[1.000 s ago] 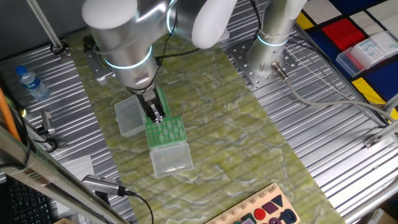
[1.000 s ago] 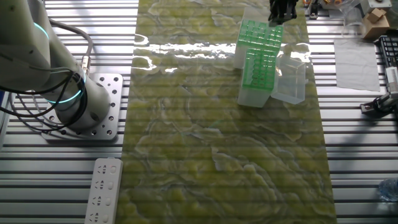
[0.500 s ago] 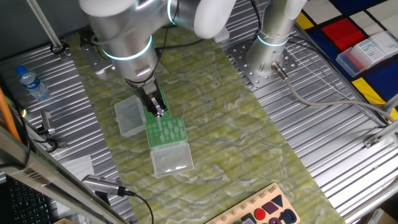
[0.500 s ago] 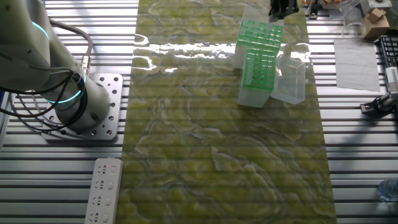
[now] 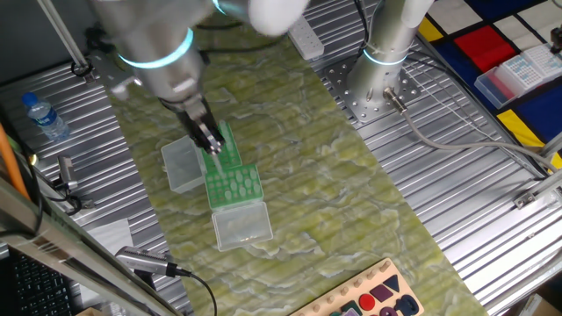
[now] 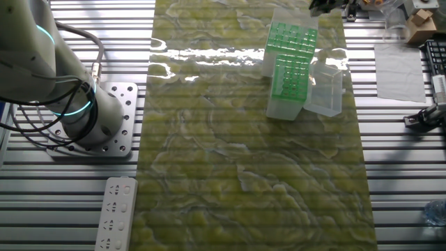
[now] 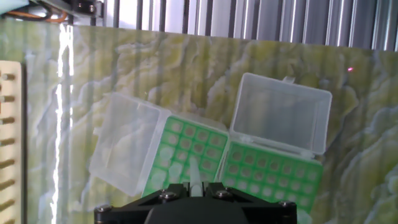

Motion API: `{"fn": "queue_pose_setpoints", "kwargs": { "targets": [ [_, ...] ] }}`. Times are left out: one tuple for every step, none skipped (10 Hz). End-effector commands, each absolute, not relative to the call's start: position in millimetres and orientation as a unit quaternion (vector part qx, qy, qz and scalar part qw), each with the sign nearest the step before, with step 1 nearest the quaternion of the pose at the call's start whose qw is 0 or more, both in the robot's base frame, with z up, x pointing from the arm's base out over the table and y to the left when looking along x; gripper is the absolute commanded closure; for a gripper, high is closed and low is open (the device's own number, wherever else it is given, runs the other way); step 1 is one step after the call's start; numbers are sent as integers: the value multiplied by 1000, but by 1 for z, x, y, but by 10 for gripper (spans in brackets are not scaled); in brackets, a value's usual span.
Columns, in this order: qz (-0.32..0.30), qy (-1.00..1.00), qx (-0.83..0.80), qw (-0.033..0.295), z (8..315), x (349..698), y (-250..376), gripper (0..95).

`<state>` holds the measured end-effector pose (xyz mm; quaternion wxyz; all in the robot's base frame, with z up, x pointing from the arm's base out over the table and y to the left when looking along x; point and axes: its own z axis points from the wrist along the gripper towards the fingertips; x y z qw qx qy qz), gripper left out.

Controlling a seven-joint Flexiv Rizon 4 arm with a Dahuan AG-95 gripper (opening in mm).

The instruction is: Transfer all large pipette tips from one holder to another

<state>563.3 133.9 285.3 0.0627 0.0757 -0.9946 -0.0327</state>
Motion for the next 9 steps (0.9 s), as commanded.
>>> {"fn": "queue_pose_setpoints", "kwargs": {
  "targets": [
    [-36, -992, 90, 75, 300, 568, 126, 950],
    [-34, -991, 100, 79, 307, 566, 120, 950],
    [-33, -991, 102, 86, 310, 564, 117, 950],
    [-32, -990, 104, 88, 309, 562, 116, 950],
    [-31, -990, 106, 89, 307, 559, 113, 950],
    [-30, -990, 109, 89, 304, 554, 110, 950],
    [-30, -989, 111, 88, 300, 548, 107, 950],
    [-30, -989, 111, 88, 299, 545, 105, 950],
    [-29, -989, 112, 89, 295, 539, 102, 950]
  ]
}}
